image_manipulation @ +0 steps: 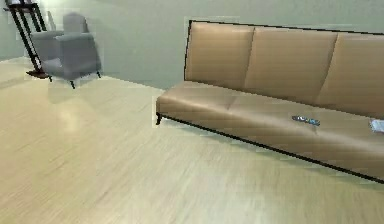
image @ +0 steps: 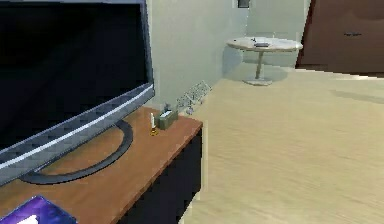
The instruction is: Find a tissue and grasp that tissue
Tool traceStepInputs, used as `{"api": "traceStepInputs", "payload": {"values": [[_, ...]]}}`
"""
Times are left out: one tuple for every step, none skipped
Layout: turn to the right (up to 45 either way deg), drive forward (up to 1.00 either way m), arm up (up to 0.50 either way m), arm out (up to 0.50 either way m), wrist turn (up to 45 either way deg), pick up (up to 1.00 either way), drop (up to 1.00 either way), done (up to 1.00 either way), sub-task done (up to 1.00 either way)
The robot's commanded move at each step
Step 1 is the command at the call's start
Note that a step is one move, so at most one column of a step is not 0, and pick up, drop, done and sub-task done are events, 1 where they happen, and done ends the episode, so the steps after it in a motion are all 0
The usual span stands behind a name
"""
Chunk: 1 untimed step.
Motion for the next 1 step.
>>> {"api": "traceStepInputs", "payload": {"values": [[0.0,0.35,0.00,0.00,0.0,0.00,0.00,0.00,0.00]]}}
